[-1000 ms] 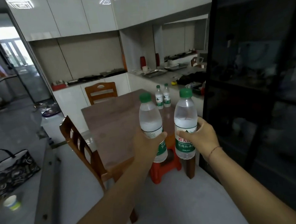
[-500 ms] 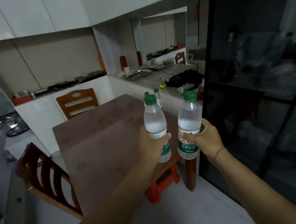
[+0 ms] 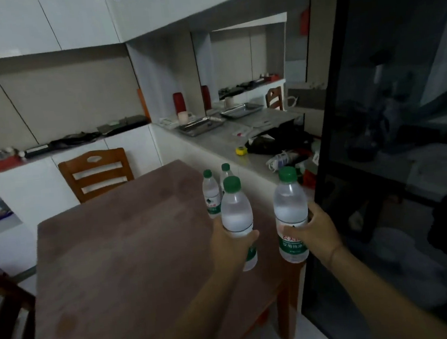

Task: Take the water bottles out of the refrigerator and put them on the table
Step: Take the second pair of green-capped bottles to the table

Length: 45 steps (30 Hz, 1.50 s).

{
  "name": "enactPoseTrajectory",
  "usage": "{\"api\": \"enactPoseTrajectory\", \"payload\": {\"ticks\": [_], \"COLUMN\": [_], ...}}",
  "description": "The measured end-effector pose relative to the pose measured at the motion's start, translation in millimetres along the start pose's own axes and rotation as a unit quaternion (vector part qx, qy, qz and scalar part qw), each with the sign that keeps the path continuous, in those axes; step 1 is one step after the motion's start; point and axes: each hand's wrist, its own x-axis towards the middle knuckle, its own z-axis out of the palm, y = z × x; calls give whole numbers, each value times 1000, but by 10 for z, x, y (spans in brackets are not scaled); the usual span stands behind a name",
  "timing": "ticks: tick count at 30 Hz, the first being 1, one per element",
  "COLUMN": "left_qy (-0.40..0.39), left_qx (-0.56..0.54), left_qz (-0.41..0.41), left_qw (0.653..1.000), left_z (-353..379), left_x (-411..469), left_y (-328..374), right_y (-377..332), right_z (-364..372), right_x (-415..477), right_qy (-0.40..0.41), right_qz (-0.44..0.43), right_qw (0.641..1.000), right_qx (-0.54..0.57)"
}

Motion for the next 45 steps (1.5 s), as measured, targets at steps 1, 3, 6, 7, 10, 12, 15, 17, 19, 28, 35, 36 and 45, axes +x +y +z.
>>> {"api": "enactPoseTrajectory", "payload": {"ticks": [1, 3, 6, 7, 10, 12, 15, 17, 19, 28, 35, 36, 45], "left_qy": [8, 23, 39, 43, 53, 52, 51, 47, 47, 69, 79, 78, 60], "left_qx": [3, 14, 21, 22, 40, 55, 67, 69, 58, 63, 39, 41, 79], "left_qz": [-8, -20, -44, -53, -67, -76, -90, -93, -96, -113, -102, -101, -99], "left_qw": [1000, 999, 998, 997, 996, 994, 992, 992, 993, 989, 991, 991, 990], "left_z": [63, 169, 266, 291, 352, 390, 445, 483, 525, 641, 724, 735, 745], "left_x": [112, 340, 666, 781, 1138, 1386, 1755, 1959, 2135, 2548, 2604, 2612, 2584], "left_y": [-47, -147, -326, -383, -565, -694, -875, -999, -1127, -1539, -1556, -1560, -1547], "right_y": [47, 156, 352, 425, 621, 757, 980, 1133, 1275, 1715, 1759, 1765, 1725], "right_z": [11, 71, 240, 309, 541, 709, 953, 1105, 1239, 1576, 1649, 1651, 1618], "right_x": [155, 448, 833, 963, 1329, 1565, 1914, 2130, 2312, 2802, 2885, 2879, 2815], "right_qy": [-9, -17, -28, -32, -45, -49, -53, -50, -49, -64, -73, -75, -99], "right_qz": [1, 2, 10, 18, 29, 36, 53, 67, 84, 111, 98, 97, 84], "right_qw": [1000, 1000, 999, 999, 998, 998, 996, 995, 993, 989, 990, 990, 986], "right_qx": [-6, -17, -22, -21, -28, -34, -47, -55, -65, -80, -70, -71, -101]}}
